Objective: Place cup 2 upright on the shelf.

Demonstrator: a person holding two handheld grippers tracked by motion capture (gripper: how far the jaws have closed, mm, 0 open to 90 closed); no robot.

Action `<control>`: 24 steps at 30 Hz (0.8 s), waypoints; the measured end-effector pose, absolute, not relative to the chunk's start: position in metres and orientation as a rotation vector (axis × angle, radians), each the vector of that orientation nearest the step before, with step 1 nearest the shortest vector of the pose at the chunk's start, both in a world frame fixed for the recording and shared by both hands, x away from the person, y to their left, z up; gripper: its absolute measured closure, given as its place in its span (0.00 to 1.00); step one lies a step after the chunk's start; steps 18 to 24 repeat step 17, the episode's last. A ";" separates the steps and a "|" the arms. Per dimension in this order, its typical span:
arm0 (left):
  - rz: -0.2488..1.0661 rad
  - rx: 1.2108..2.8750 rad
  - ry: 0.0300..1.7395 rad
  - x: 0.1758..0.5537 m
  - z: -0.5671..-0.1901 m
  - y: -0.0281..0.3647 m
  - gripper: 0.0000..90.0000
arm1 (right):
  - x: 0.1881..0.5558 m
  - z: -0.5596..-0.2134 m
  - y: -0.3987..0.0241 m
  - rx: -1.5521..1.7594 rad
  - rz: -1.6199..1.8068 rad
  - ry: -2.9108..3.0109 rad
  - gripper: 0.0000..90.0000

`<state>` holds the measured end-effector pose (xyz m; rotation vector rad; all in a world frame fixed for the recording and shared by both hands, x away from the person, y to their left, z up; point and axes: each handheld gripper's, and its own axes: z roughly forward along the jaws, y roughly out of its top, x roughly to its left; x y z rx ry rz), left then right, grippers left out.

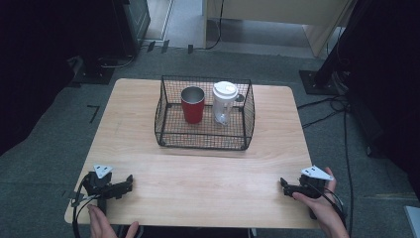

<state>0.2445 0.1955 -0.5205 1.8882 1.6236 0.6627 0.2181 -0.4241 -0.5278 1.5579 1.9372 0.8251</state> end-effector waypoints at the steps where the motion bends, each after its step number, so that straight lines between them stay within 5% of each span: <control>1: 0.662 1.889 1.623 0.244 -0.521 0.196 0.00 | 0.218 -0.528 -0.424 1.574 0.828 1.936 0.01; 24: 0.663 1.889 1.623 0.244 -0.521 0.196 0.00 | 0.222 -0.528 -0.424 1.619 0.838 1.932 0.00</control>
